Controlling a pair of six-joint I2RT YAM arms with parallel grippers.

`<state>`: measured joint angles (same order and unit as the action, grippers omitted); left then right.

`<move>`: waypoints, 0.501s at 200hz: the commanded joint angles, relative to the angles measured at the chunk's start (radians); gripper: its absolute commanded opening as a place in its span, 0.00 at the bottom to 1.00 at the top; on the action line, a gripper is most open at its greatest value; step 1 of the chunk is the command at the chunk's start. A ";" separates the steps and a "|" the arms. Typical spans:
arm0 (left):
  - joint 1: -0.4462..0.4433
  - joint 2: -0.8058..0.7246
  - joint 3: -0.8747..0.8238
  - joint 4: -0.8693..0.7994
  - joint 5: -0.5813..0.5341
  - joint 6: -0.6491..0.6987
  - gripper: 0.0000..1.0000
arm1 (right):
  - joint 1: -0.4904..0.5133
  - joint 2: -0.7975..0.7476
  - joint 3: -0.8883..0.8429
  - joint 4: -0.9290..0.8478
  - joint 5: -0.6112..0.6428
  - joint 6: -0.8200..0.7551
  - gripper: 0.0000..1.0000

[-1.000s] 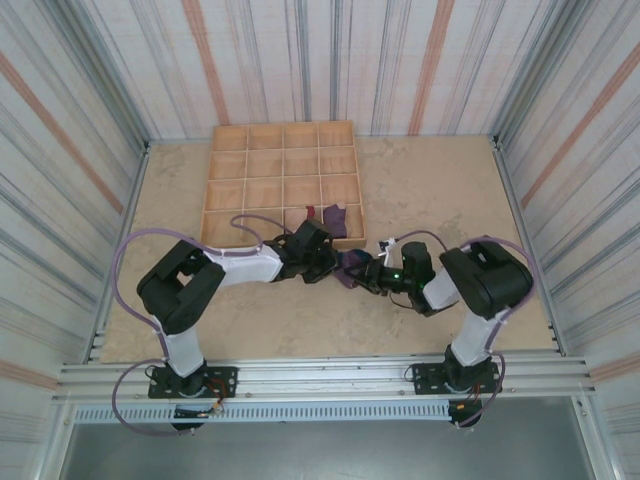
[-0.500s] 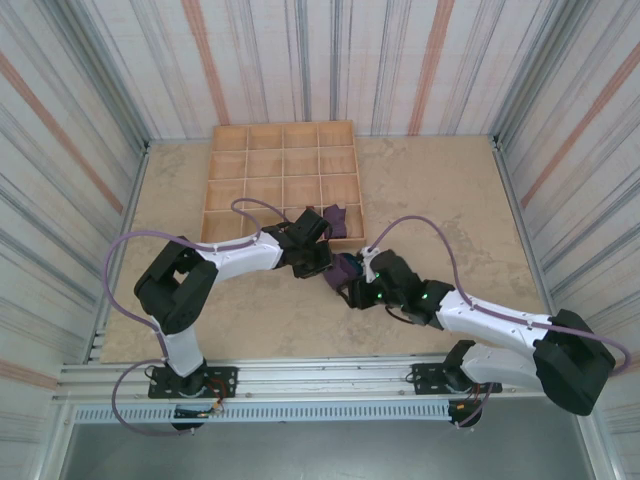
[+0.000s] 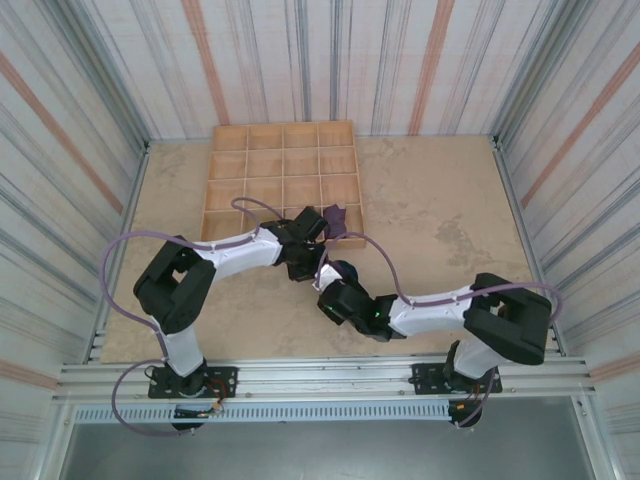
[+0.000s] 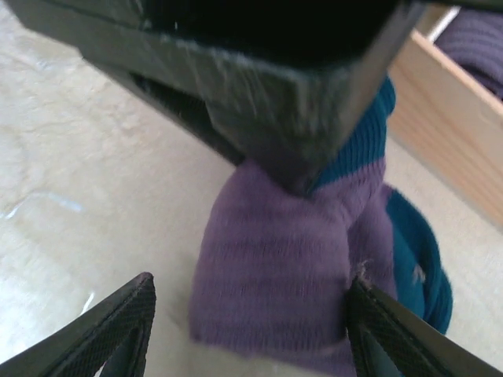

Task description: Roll the socks

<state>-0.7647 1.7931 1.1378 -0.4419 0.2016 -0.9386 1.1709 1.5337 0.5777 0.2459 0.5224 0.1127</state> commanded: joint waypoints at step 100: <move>0.095 -0.133 -0.176 0.049 0.087 -0.019 0.37 | -0.092 0.125 -0.062 0.119 -0.199 0.168 0.00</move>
<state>-0.6922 1.7111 1.0042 -0.3443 0.2543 -0.9615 1.1366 1.6478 0.5999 0.4320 0.4908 0.1707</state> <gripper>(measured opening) 0.314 0.068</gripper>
